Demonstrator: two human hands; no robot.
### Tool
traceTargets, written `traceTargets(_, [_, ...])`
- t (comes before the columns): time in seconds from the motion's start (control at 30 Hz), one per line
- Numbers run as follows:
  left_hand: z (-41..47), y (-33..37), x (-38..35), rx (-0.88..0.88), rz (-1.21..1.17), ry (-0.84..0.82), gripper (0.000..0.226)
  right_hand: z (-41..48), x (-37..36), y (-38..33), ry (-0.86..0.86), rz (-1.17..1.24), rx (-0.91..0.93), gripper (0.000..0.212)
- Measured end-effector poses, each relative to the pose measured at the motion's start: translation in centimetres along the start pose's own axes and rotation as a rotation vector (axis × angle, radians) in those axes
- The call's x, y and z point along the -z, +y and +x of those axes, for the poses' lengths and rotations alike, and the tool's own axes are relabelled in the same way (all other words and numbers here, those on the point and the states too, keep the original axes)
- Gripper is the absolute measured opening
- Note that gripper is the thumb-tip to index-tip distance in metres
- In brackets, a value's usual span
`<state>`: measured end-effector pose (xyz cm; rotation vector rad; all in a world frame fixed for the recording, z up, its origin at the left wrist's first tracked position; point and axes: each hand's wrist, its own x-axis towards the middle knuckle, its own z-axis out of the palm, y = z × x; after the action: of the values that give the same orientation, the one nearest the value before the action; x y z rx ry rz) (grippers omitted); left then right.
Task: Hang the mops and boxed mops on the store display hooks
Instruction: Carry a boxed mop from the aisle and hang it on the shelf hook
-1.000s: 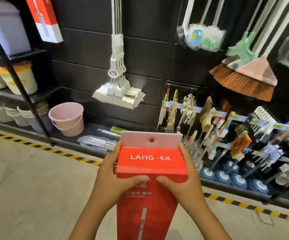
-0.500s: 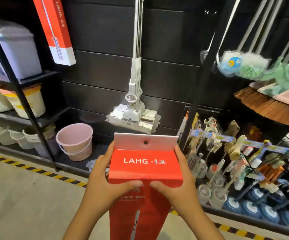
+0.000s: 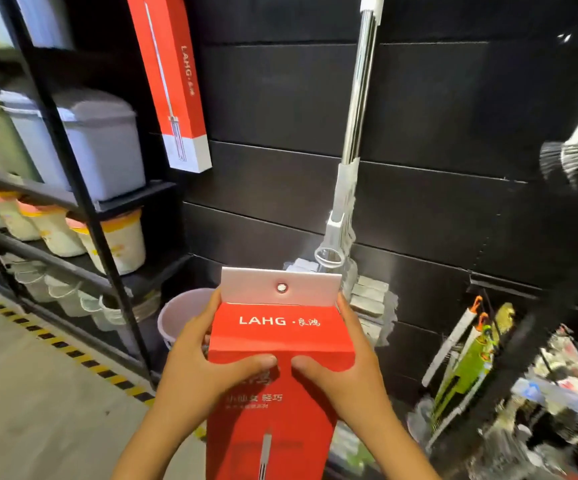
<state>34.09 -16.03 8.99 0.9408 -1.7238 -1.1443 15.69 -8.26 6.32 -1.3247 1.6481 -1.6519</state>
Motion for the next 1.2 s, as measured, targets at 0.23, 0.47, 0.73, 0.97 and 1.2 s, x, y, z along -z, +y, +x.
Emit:
traceTargets(0.23, [13.8,2.3,2.7,-0.038,0.074,0.178,0.098,16.6,-3.4,-1.6,-0.140,0.038,0.107,0.105])
traceTargets(0.47, [23.6,2.7,7.9,-0.120,-0.030,0.309,0.108,28.4,-9.5,-4.1,-0.184,0.026,0.234,0.116])
traceTargets(0.73, [35.6,2.8,18.2,-0.300,-0.133,0.296,0.100,39.7,-20.2,-8.7,-0.136,0.074,0.428,0.104])
traceTargets(0.97, [45.9,3.6,31.5,-0.402,-0.137,0.077,0.112,48.3,-31.0,-13.8,-0.118,0.043,0.452,0.105])
traceTargets(1.2, [55.9,7.7,41.2,-0.556,-0.074,0.078,0.108,57.1,-38.1,-21.4,-0.131,0.020,0.541,0.112])
